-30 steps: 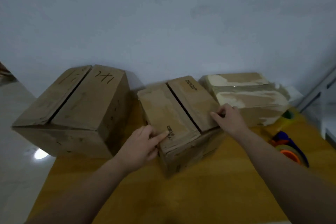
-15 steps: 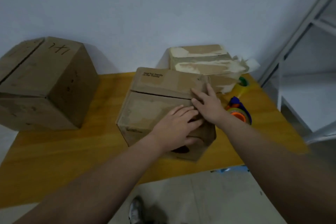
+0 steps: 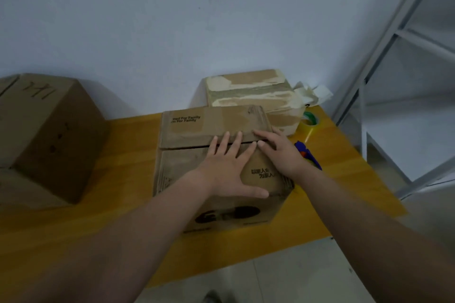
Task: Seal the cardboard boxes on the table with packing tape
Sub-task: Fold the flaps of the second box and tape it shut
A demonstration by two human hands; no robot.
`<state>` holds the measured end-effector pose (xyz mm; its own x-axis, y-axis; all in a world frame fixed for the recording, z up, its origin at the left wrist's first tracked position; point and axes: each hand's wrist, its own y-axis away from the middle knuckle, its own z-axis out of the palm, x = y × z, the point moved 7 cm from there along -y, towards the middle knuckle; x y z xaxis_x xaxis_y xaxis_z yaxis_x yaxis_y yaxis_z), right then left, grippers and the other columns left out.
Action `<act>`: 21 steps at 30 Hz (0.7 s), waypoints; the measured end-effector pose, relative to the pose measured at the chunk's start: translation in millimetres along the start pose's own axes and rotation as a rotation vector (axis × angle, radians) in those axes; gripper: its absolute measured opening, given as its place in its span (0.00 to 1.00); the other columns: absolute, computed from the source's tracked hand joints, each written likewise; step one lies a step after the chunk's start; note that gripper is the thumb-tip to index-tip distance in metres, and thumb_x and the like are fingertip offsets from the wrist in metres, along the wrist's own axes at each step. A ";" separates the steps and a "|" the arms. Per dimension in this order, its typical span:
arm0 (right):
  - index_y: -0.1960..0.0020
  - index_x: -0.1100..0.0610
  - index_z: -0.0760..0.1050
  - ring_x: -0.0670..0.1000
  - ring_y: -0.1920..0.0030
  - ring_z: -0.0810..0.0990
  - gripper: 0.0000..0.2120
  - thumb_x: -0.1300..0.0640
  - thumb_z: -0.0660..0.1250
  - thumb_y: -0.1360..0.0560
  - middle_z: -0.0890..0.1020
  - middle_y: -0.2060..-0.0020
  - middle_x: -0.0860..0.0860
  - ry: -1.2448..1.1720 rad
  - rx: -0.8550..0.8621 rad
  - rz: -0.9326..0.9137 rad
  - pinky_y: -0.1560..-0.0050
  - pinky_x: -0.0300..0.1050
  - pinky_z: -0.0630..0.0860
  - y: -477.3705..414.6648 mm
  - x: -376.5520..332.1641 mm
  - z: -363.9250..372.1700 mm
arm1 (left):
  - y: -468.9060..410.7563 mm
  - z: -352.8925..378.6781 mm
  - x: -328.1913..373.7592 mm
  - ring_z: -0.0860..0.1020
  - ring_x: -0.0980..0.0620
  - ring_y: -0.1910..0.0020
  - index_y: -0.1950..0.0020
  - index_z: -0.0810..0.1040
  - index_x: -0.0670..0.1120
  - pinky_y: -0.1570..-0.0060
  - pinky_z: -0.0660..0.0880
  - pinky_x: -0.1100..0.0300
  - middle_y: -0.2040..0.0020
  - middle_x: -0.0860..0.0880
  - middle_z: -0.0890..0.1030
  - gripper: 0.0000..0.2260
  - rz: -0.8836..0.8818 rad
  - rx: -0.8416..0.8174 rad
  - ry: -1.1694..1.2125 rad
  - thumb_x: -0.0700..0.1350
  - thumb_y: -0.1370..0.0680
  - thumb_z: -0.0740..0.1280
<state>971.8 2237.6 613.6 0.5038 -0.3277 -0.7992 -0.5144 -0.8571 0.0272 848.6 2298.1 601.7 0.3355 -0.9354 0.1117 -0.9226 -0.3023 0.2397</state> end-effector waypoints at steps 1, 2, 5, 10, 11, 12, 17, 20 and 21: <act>0.28 0.50 0.67 0.52 0.27 0.60 0.20 0.52 0.60 0.19 0.60 0.26 0.51 -0.007 0.000 0.003 0.29 0.50 0.63 -1.9 4.1 -4.9 | -4.6 -1.0 2.6 0.33 0.43 0.26 0.26 0.33 0.58 0.29 0.34 0.42 0.24 0.47 0.33 0.51 -0.015 0.029 0.007 0.83 0.41 0.42; 0.27 0.50 0.64 0.50 0.28 0.61 0.21 0.52 0.60 0.20 0.62 0.27 0.49 -0.044 -0.002 0.003 0.31 0.51 0.65 -3.2 9.0 -8.8 | -8.9 -3.2 4.2 0.36 0.43 0.25 0.25 0.35 0.57 0.29 0.36 0.43 0.23 0.46 0.35 0.50 -0.045 0.066 0.020 0.82 0.40 0.40; 0.24 0.48 0.54 0.46 0.34 0.66 0.29 0.46 0.60 0.21 0.66 0.34 0.44 -0.301 0.032 0.086 0.36 0.47 0.70 -5.1 36.6 -17.8 | -24.1 -13.4 7.9 0.46 0.46 0.25 0.23 0.41 0.55 0.31 0.44 0.43 0.22 0.48 0.43 0.48 -0.163 0.183 0.052 0.79 0.38 0.35; 0.26 0.57 0.60 0.59 0.34 0.68 0.26 0.52 0.62 0.21 0.68 0.31 0.57 0.111 0.070 0.389 0.35 0.57 0.68 -25.5 140.6 -38.0 | -60.2 -20.4 24.9 0.39 0.50 0.24 0.23 0.42 0.54 0.30 0.33 0.46 0.22 0.49 0.42 0.43 -0.170 0.261 0.079 0.76 0.32 0.38; 0.27 0.58 0.59 0.62 0.37 0.69 0.26 0.52 0.63 0.22 0.68 0.33 0.59 0.207 0.025 0.473 0.37 0.58 0.68 -26.2 162.6 -39.3 | -66.2 -20.0 27.0 0.38 0.51 0.25 0.23 0.42 0.53 0.30 0.32 0.47 0.22 0.49 0.41 0.42 -0.177 0.263 0.088 0.76 0.31 0.39; 0.27 0.57 0.58 0.63 0.38 0.69 0.28 0.53 0.63 0.23 0.67 0.34 0.60 0.253 -0.015 0.538 0.38 0.59 0.68 -24.7 181.1 -39.3 | -71.2 -19.4 28.6 0.37 0.51 0.25 0.23 0.41 0.53 0.30 0.32 0.48 0.22 0.49 0.40 0.42 -0.192 0.268 0.093 0.75 0.30 0.39; 0.24 0.59 0.51 0.63 0.40 0.73 0.37 0.56 0.69 0.25 0.69 0.36 0.62 0.256 -0.119 0.642 0.50 0.54 0.73 -25.2 230.4 -35.3 | -91.6 -19.9 35.8 0.37 0.53 0.25 0.23 0.41 0.51 0.31 0.31 0.49 0.22 0.49 0.41 0.41 -0.290 0.288 0.105 0.74 0.29 0.40; 0.30 0.61 0.60 0.59 0.45 0.76 0.29 0.58 0.69 0.25 0.72 0.40 0.61 0.431 -0.163 0.686 0.53 0.49 0.76 -29.9 243.7 -39.1 | -100.8 -21.8 39.6 0.39 0.52 0.24 0.23 0.43 0.51 0.30 0.33 0.49 0.22 0.49 0.42 0.41 -0.342 0.302 0.125 0.74 0.29 0.41; 0.34 0.62 0.65 0.57 0.51 0.77 0.23 0.59 0.68 0.25 0.74 0.45 0.59 0.463 -0.182 0.700 0.55 0.48 0.77 -29.6 248.0 -39.6 | -102.1 -22.3 39.9 0.41 0.52 0.24 0.22 0.44 0.51 0.30 0.34 0.49 0.22 0.49 0.44 0.41 -0.356 0.309 0.130 0.73 0.28 0.42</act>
<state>1139.4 2166.0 438.3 0.3645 -0.9003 -0.2379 -0.7134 -0.4342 0.5500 960.5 2295.7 603.1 0.6429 -0.7396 0.1990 -0.7532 -0.6577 -0.0109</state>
